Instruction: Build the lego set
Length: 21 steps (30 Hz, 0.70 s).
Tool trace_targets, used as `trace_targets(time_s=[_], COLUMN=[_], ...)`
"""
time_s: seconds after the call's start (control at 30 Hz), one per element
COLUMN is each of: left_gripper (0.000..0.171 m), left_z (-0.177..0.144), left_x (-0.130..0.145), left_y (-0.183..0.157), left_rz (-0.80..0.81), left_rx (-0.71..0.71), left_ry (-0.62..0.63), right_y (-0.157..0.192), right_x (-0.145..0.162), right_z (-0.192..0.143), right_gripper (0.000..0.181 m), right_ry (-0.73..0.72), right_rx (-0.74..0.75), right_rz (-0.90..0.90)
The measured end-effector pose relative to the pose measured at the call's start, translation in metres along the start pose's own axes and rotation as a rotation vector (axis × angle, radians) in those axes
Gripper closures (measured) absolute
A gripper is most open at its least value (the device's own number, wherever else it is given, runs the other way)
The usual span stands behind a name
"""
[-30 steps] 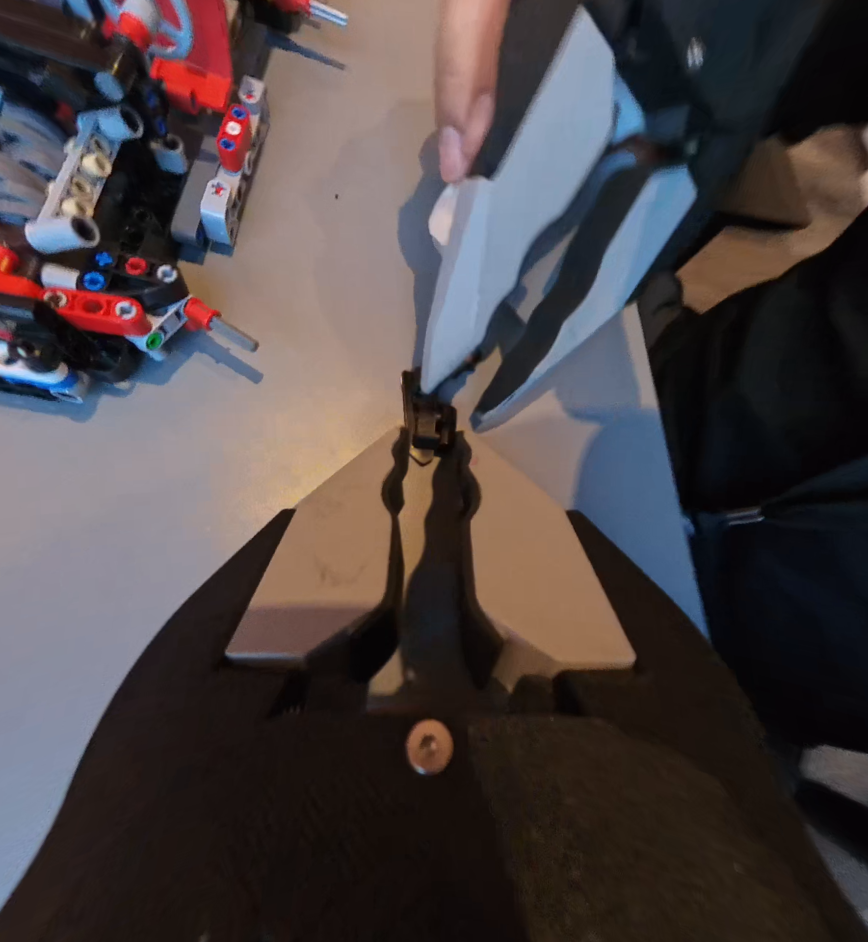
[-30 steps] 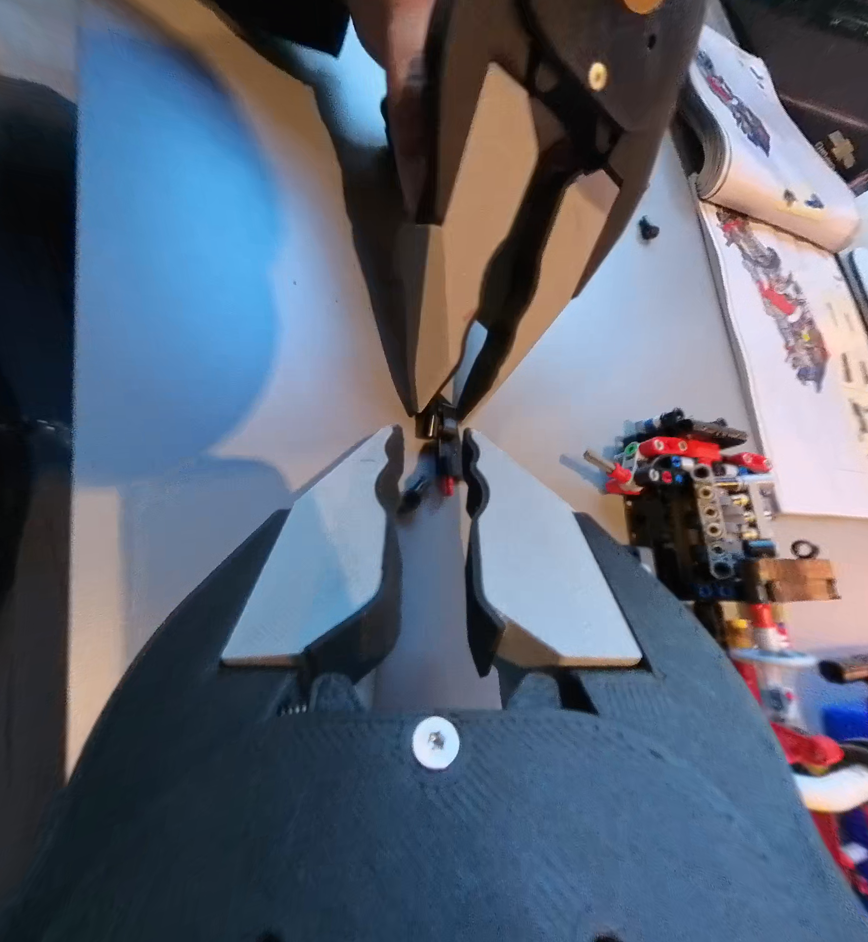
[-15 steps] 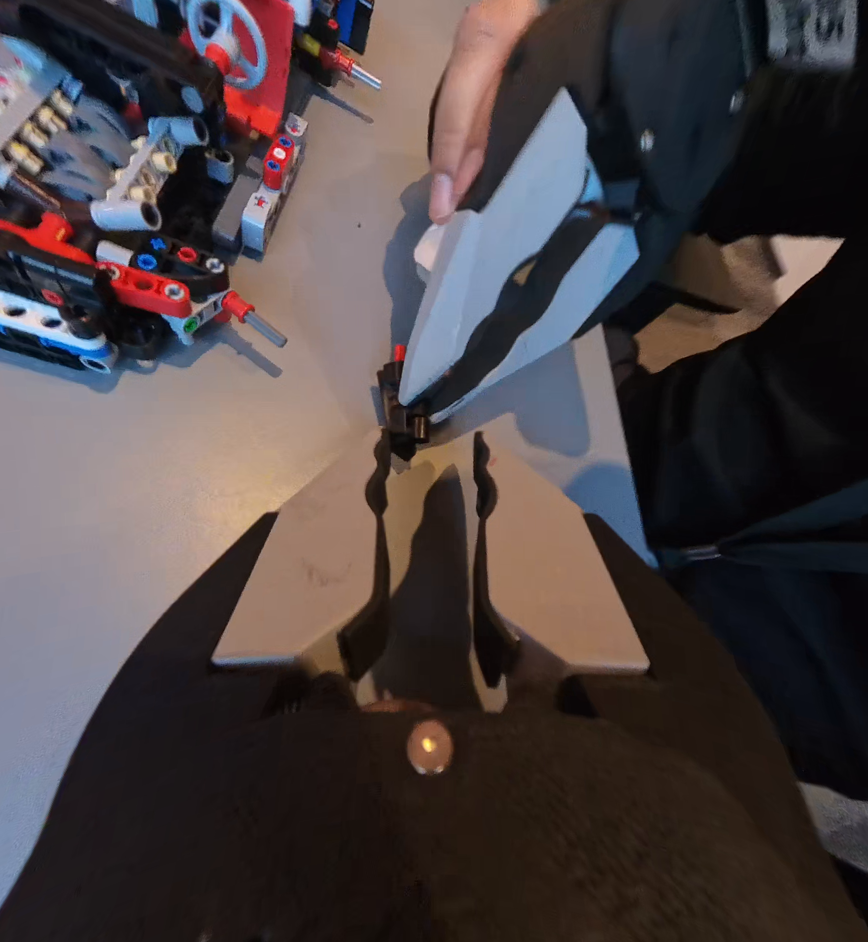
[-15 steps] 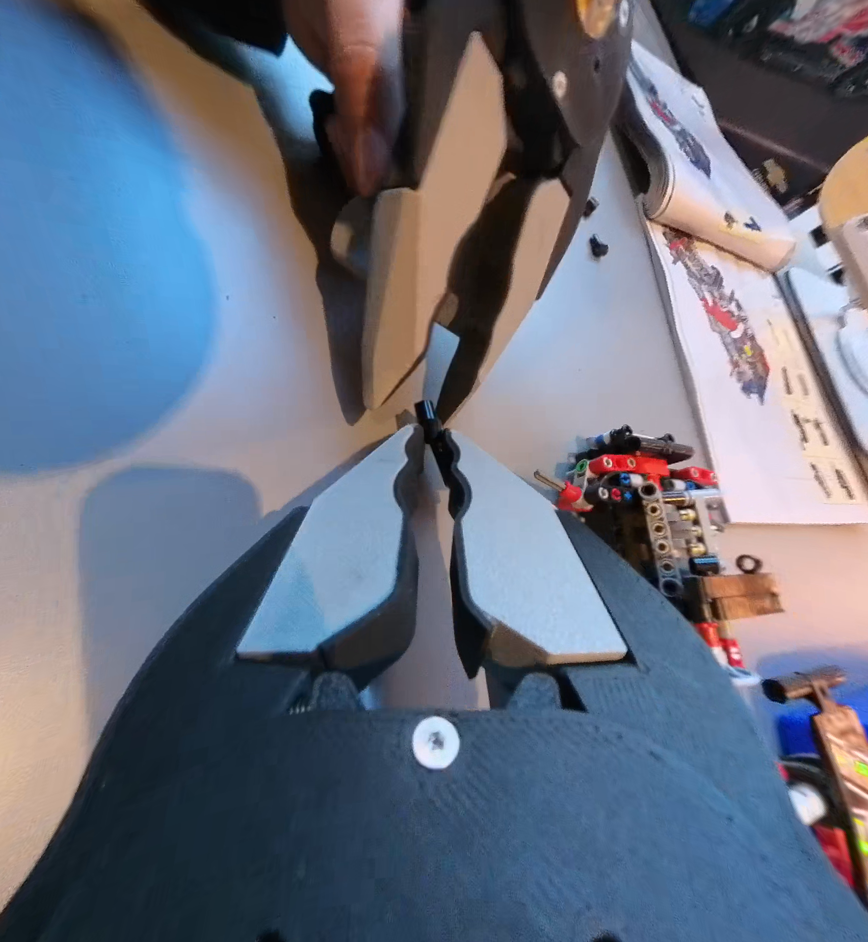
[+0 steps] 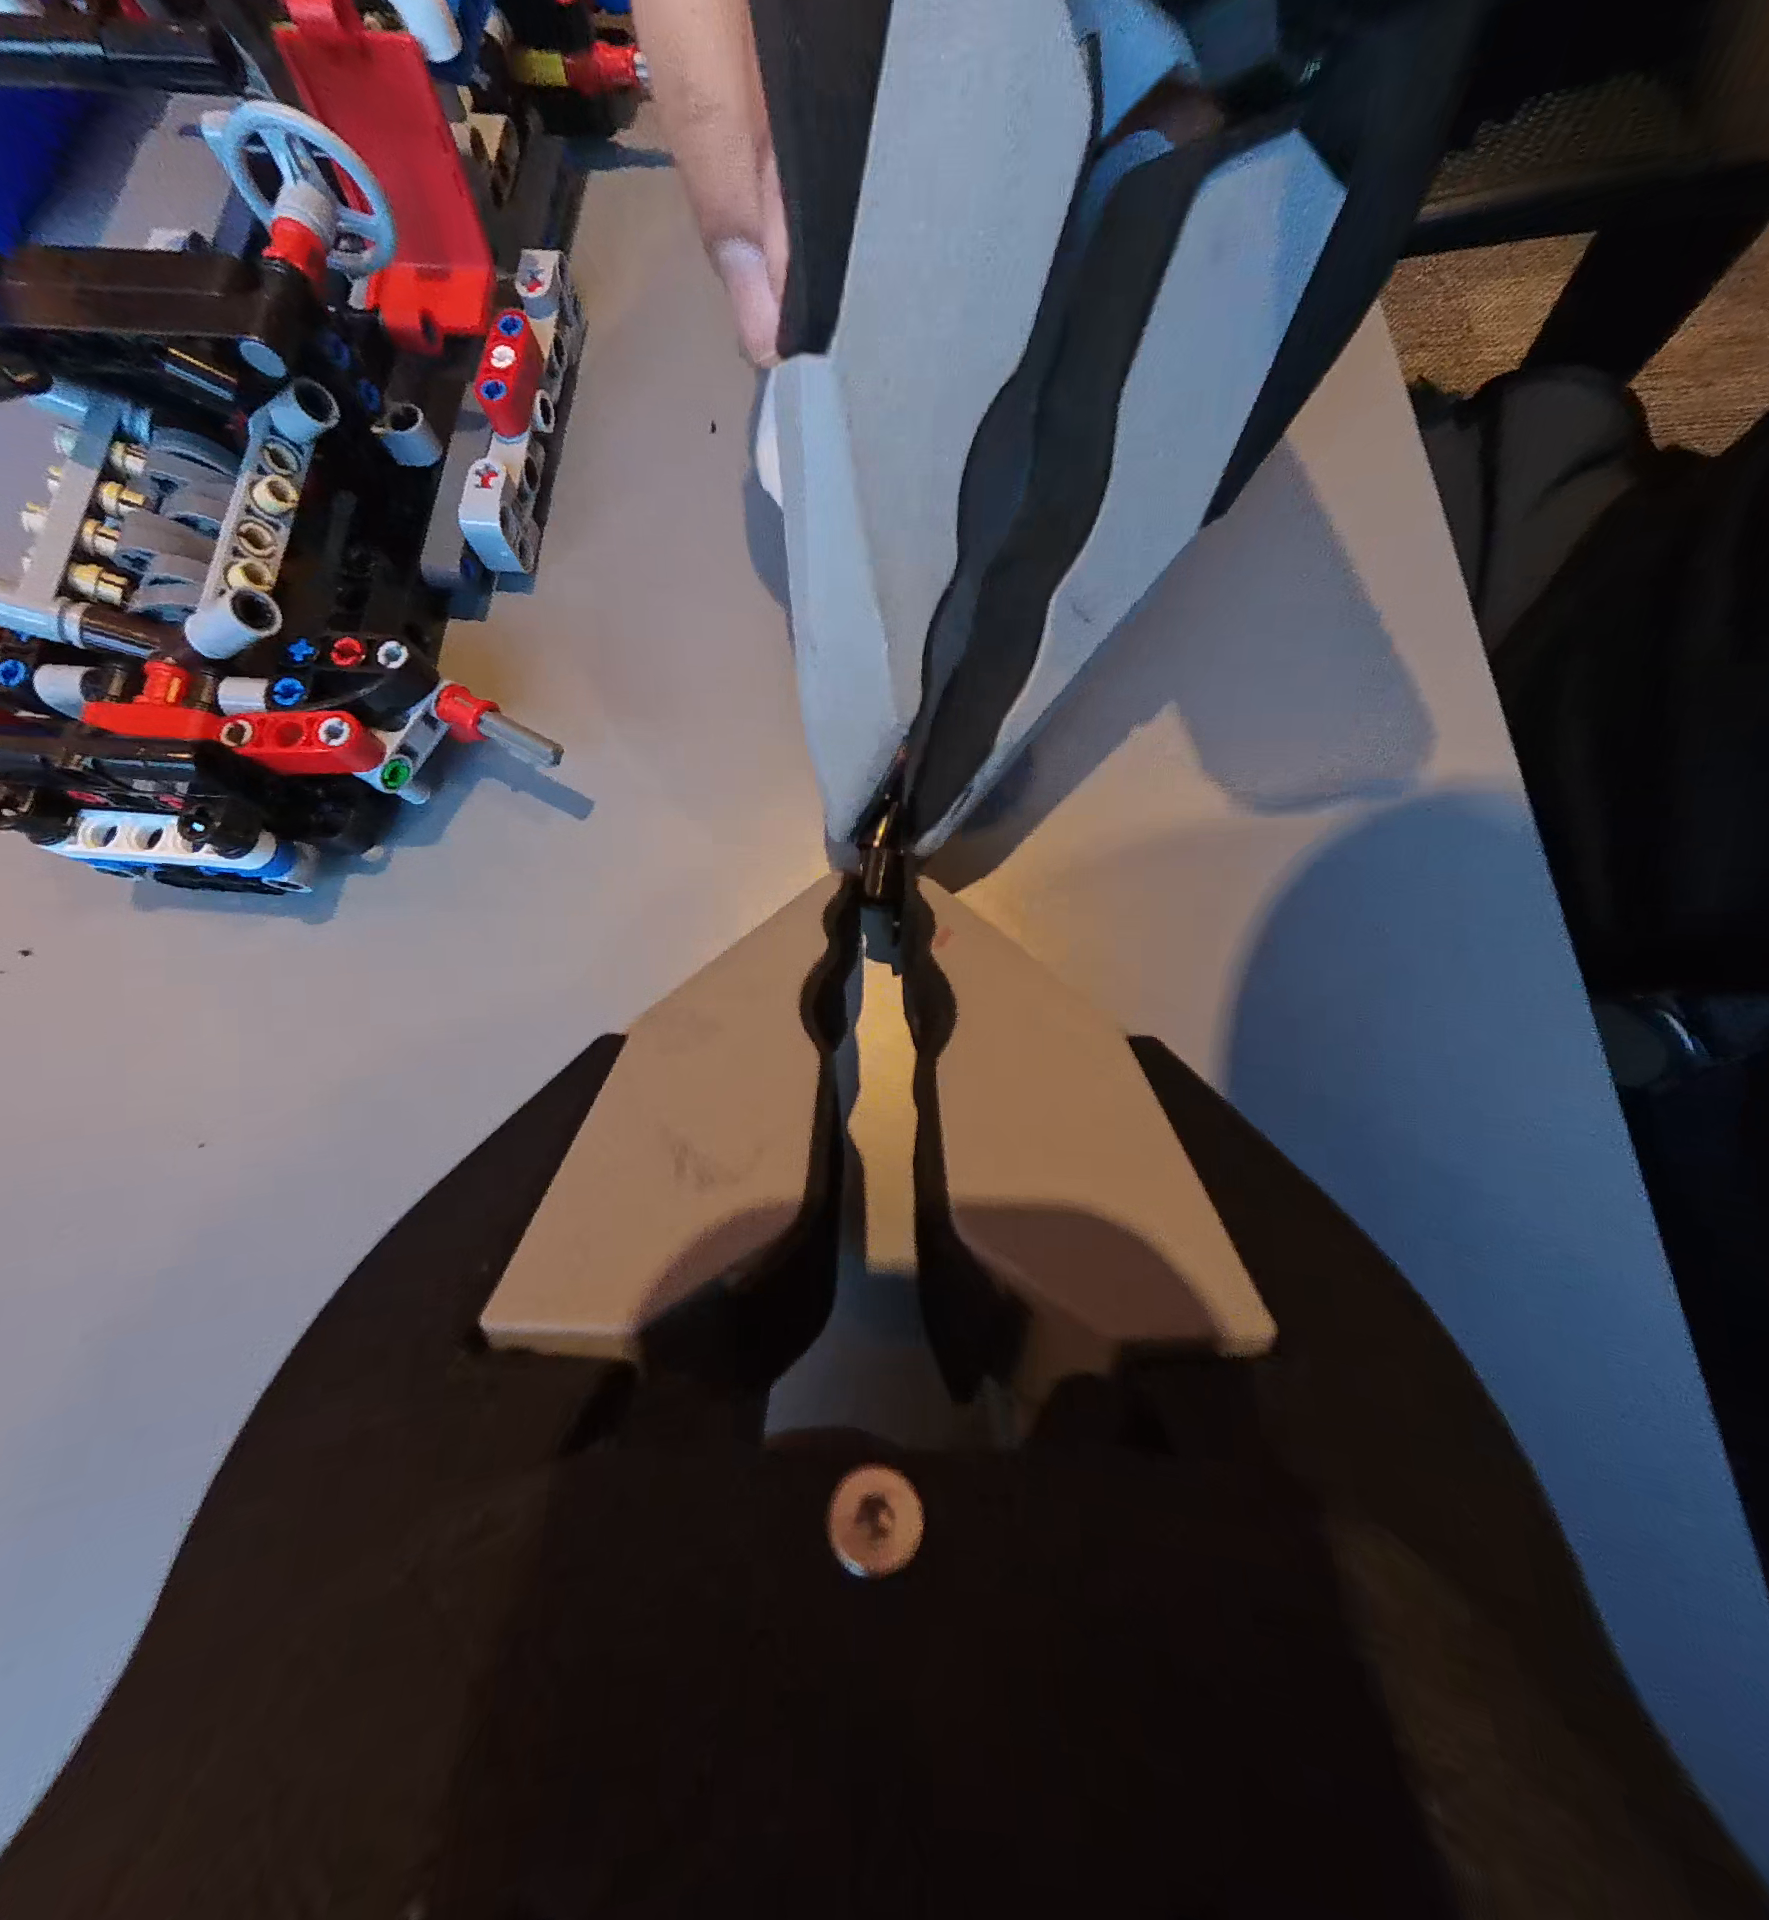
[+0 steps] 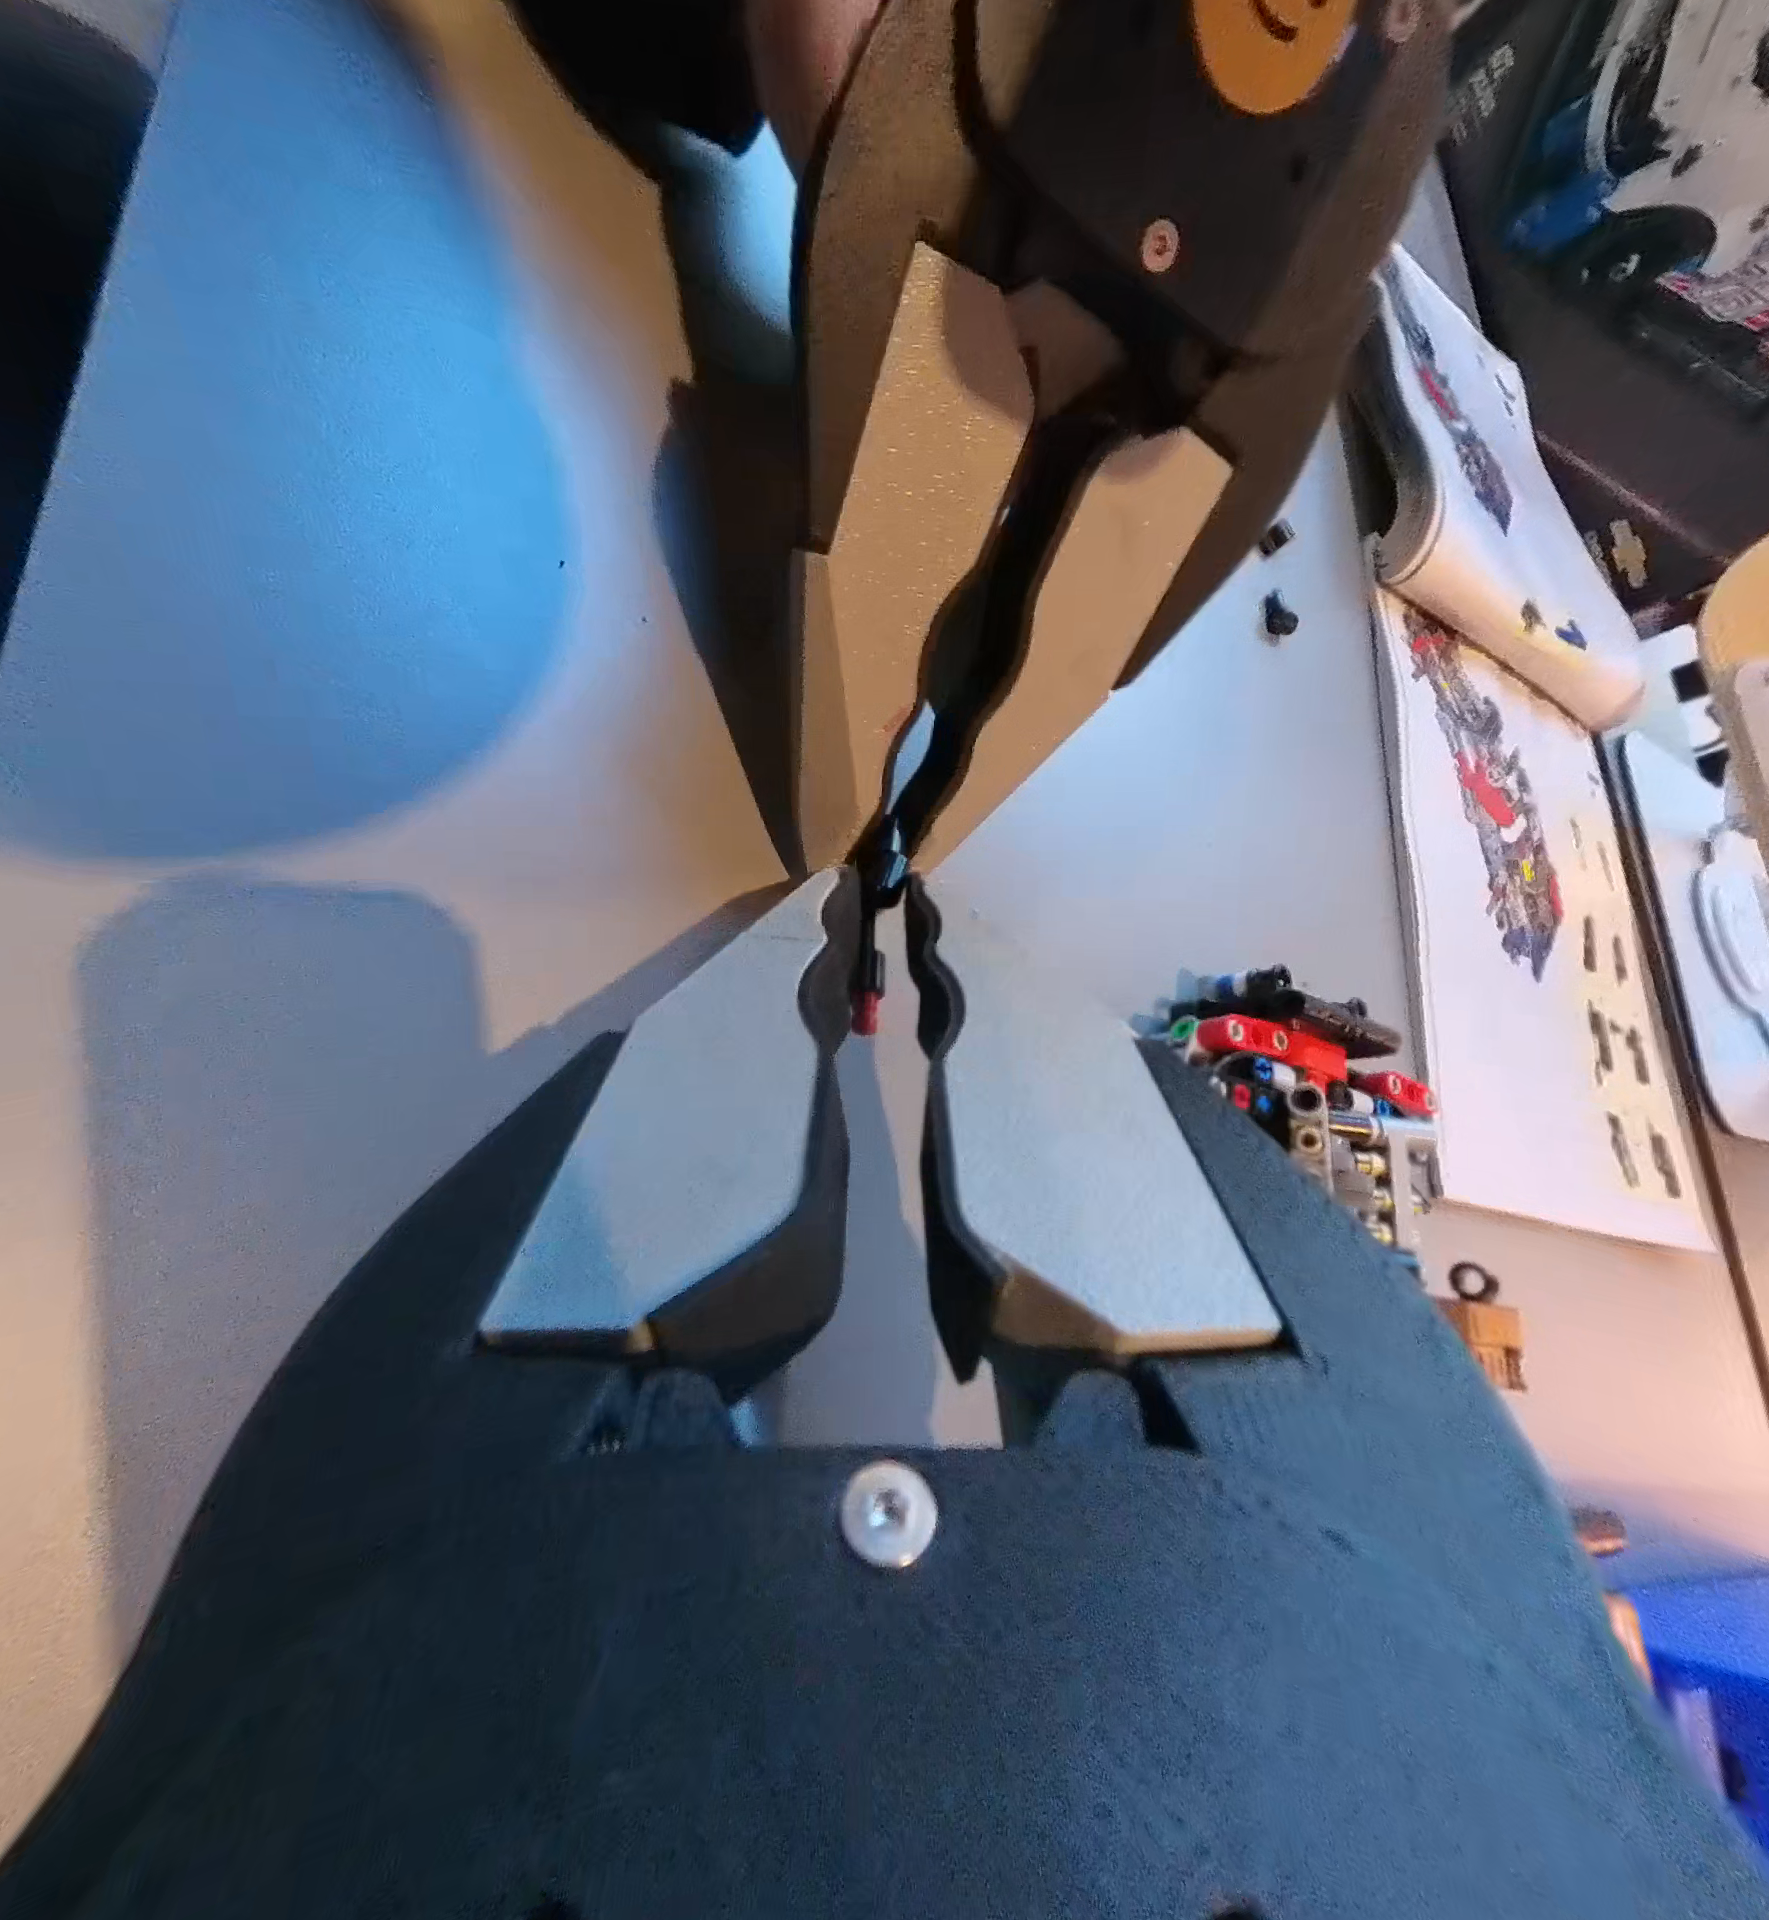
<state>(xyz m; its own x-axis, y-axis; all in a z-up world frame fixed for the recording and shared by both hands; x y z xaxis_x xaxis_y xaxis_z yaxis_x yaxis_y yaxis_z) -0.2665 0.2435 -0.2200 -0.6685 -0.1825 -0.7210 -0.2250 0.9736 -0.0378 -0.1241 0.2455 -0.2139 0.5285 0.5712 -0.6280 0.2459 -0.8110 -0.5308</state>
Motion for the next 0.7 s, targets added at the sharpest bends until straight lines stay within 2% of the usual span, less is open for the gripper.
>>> trace_targets(time_s=[0.1,0.3,0.47,0.6,0.7], left_gripper=[0.168,0.168,0.168,0.168,0.168], left_z=[-0.0009,-0.0034,-0.0031,-0.0047,-0.0044], left_x=[0.0006,0.0035,0.0035,0.0047,0.0042], left_y=[-0.0002,-0.0044,-0.0064,-0.0007,-0.0005], left_rz=[-0.019,0.014,0.012,-0.051,-0.081], left_rx=[0.030,0.112,0.127,0.080,0.065], left_ry=[-0.001,0.004,0.004,-0.001,-0.001], right_y=[-0.0034,-0.0005,-0.0058,-0.0087,-0.0051], right_x=[-0.0002,-0.0026,0.0016,0.0004,0.0003], right_z=[-0.0001,0.0007,0.0015,0.0046,0.0065], right_gripper=[0.176,0.176,0.177,0.176,0.176], right_ry=[-0.019,-0.088,-0.144,-0.074,-0.055], right_rx=[-0.056,-0.131,-0.224,-0.154,-0.114], right_rz=[0.009,-0.083,0.011,0.187,0.210])
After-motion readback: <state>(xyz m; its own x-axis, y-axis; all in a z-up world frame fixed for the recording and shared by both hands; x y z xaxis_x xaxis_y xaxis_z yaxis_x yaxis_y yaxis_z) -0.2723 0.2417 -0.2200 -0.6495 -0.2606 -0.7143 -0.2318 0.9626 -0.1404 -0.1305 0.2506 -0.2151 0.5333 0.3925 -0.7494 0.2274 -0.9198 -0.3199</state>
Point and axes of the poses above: each gripper's, where its closed fingertips meet, z out along the fingers, x out of its underside, y = z × x across the jaws, the point moved 10 cm from there along -z, back along the fingers, and after that the axes turned 3 degrees about -z, right-handed, at the moved point
